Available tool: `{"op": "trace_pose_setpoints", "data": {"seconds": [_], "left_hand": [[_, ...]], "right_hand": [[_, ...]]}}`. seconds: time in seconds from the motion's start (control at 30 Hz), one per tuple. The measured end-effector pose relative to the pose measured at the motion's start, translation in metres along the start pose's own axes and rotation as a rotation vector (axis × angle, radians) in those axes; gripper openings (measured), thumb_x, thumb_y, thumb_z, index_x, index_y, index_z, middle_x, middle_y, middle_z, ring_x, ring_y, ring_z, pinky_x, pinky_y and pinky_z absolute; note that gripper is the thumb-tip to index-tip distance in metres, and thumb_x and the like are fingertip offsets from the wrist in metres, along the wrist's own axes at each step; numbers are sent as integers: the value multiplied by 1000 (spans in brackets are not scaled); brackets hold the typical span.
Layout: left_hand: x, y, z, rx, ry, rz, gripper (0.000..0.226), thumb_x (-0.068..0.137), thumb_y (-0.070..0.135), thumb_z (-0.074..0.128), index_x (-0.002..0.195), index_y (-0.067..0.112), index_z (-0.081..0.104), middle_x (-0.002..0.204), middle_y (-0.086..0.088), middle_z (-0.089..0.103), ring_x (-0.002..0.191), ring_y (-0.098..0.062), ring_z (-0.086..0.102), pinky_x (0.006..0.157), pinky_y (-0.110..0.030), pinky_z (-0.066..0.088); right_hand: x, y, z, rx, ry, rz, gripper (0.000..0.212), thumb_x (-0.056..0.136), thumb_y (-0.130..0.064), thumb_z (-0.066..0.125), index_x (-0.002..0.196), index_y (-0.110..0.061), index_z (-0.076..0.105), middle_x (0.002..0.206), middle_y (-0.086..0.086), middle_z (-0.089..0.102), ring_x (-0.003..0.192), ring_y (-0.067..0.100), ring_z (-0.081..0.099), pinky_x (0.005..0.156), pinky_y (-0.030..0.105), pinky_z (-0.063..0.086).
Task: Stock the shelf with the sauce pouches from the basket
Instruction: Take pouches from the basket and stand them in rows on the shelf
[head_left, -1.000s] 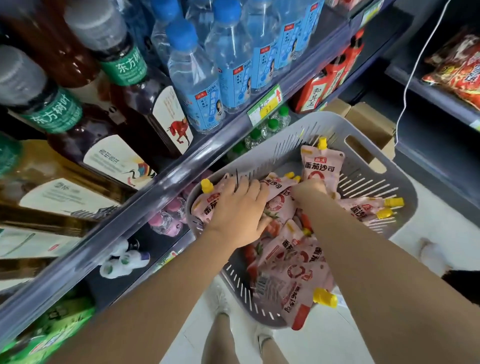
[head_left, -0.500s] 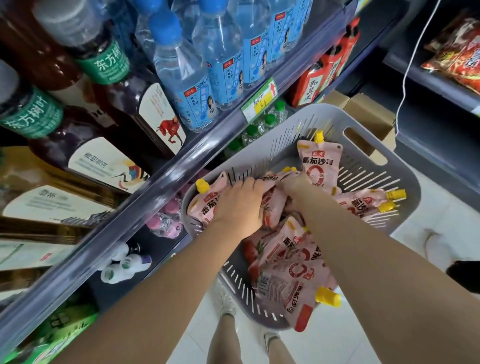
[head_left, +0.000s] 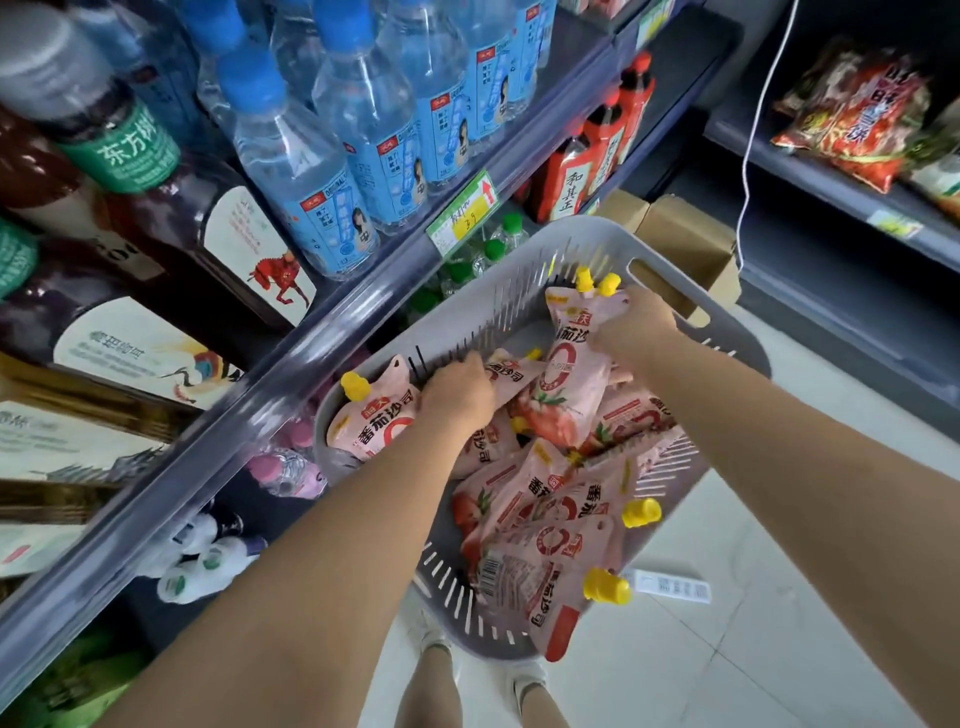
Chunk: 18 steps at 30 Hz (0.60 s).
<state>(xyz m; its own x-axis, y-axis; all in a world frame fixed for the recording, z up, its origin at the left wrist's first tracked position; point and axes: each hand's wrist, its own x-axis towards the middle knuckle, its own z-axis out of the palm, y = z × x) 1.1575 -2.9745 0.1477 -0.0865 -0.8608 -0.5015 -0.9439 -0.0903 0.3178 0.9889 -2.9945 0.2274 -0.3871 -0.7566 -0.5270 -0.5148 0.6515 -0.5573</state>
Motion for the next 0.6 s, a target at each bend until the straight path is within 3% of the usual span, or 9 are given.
{"op": "trace_pose_setpoints", "data": {"seconds": [0.1,0.17,0.27,0.37,0.5,0.6], "left_hand": [[9,7,3,25,-22,-76,37,97,10,43,131,-3,37,127,-27,55,117,-41,53,96,-46,43],[15,12,5,7,-124,-102,46,99,19,47,136,-5,35,132,-26,52,119,-39,53,96,-43,43],[22,13,7,-90,-328,-122,57,92,43,58,129,0,49,120,-16,62,98,-29,62,82,-37,49],[22,11,7,-112,-402,-143,74,79,54,69,135,9,49,129,-12,58,109,-28,58,97,-42,46],[19,6,8,-360,-367,-231,77,61,31,89,125,7,54,123,-9,62,108,-28,60,97,-44,48],[18,2,12,-563,-306,-271,83,55,10,91,124,11,45,119,-6,60,106,-26,57,92,-40,49]], "right_hand": [[-6,6,-4,66,-84,-19,42,86,4,54,128,-5,50,118,18,59,110,36,60,91,47,52],[-7,10,-6,67,-104,-21,43,88,6,51,129,-7,48,119,17,59,110,36,59,93,49,51],[-11,13,-10,68,-136,-16,44,89,7,50,130,-8,45,112,15,57,112,36,57,95,50,49],[-14,17,-14,137,-134,2,55,86,10,54,135,-14,43,97,7,55,104,35,61,90,52,52],[-15,19,-14,166,-146,-2,69,84,10,56,144,-17,35,117,12,56,103,35,60,87,53,53],[-13,22,-15,164,-152,-8,68,83,7,59,143,-16,37,124,13,56,104,35,60,85,52,55]]}}
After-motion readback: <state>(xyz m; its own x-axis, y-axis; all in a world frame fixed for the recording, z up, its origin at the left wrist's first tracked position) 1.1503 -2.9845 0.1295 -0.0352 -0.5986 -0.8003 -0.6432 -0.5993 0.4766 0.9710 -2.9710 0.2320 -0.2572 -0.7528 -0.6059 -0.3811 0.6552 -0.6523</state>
